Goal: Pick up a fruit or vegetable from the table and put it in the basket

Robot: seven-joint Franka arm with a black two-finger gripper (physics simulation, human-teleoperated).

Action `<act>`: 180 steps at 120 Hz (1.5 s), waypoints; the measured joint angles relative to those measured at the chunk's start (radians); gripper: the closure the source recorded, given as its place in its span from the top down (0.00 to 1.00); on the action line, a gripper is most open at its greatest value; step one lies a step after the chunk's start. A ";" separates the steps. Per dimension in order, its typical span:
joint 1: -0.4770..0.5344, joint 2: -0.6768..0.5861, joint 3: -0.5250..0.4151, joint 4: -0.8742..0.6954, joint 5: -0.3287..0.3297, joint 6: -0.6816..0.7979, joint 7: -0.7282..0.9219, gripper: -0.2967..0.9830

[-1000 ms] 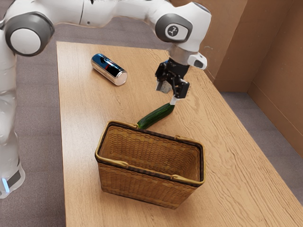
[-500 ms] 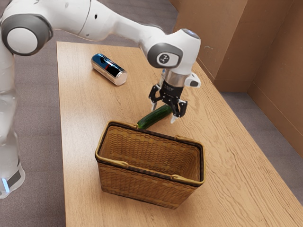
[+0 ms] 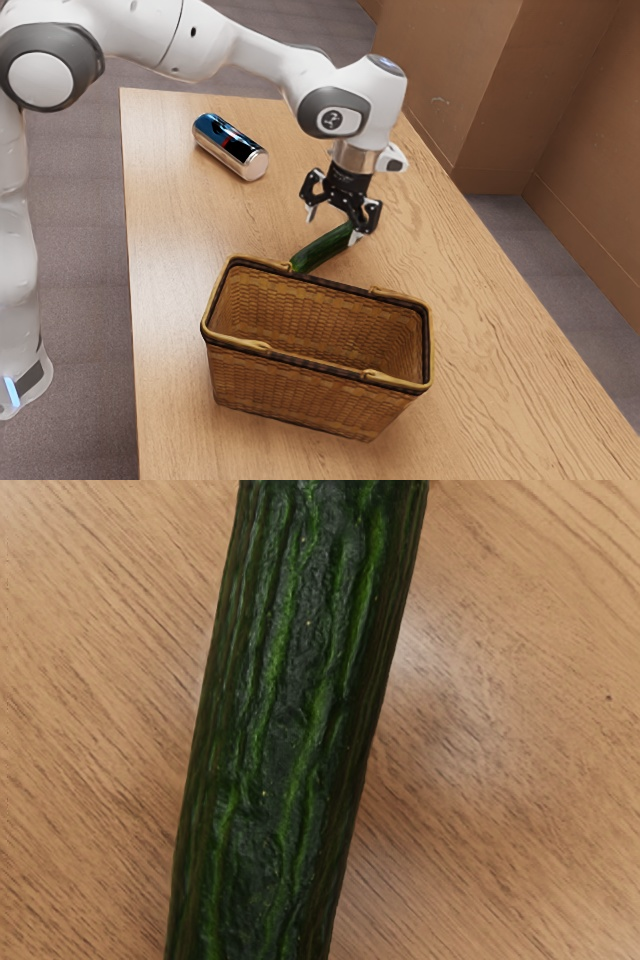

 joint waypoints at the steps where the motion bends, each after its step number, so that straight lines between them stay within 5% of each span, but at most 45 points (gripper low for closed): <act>1: 0.005 0.000 -0.003 -0.001 0.002 0.000 0.000 0.77; 39: 0.047 0.013 -0.024 -0.017 0.076 0.019 0.018 0.77; 106: -0.137 0.019 -0.018 -0.026 0.122 0.047 0.095 0.77; 116: -0.101 0.026 -0.032 -0.015 0.122 0.045 0.105 0.77; 132: 0.092 0.027 -0.167 -0.011 0.119 0.043 0.116 0.77; 150: 0.111 0.029 -0.138 -0.011 0.111 0.042 0.129 0.77; 165: 0.246 0.030 -0.275 -0.013 0.108 0.041 0.139 0.77; 174: 0.244 0.027 -0.289 -0.014 0.107 0.041 0.144 0.77; 180: 0.114 0.026 -0.169 -0.014 0.107 0.041 0.147 0.77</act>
